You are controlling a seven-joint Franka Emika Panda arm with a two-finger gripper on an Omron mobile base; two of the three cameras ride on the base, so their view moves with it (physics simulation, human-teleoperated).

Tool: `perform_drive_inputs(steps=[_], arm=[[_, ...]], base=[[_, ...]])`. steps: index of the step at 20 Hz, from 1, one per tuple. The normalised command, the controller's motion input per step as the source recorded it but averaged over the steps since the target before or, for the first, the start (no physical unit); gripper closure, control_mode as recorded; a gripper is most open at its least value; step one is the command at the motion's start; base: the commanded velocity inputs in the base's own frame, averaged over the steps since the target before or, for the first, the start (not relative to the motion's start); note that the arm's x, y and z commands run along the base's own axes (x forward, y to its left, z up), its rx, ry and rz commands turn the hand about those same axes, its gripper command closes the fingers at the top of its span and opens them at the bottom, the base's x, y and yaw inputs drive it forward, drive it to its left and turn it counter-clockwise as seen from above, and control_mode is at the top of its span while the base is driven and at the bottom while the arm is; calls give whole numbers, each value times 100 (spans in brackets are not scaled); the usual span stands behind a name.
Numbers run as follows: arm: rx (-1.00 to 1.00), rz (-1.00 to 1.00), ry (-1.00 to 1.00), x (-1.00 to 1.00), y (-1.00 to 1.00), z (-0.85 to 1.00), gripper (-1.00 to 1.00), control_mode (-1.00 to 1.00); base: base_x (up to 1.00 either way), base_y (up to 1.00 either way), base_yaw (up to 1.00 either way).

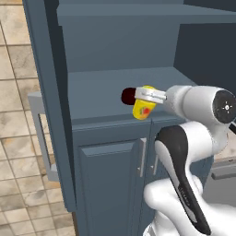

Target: There is a tray on the dining counter. Grab the cup, mug, and pitcher and place them on the tray. The pitcher may be placed next to the tray if it cannot fit the tray.

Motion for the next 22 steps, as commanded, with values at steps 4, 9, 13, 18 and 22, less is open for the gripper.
perform_drive_inputs(steps=[4, 9, 13, 18, 22], arm=[[4, 0, 0, -67, -27, 28, 100, -100], [2, 0, 1, -52, -20, 32, 100, -100], [0, 0, 6, -47, -4, 25, 100, -100], [0, 0, 13, -59, -3, 19, 100, -100], [0, 0, 8, -43, -23, 14, 100, -100]], base=[[0, 0, 0], [0, 0, 0], [0, 0, 0], [0, 0, 0], [0, 0, 0]])
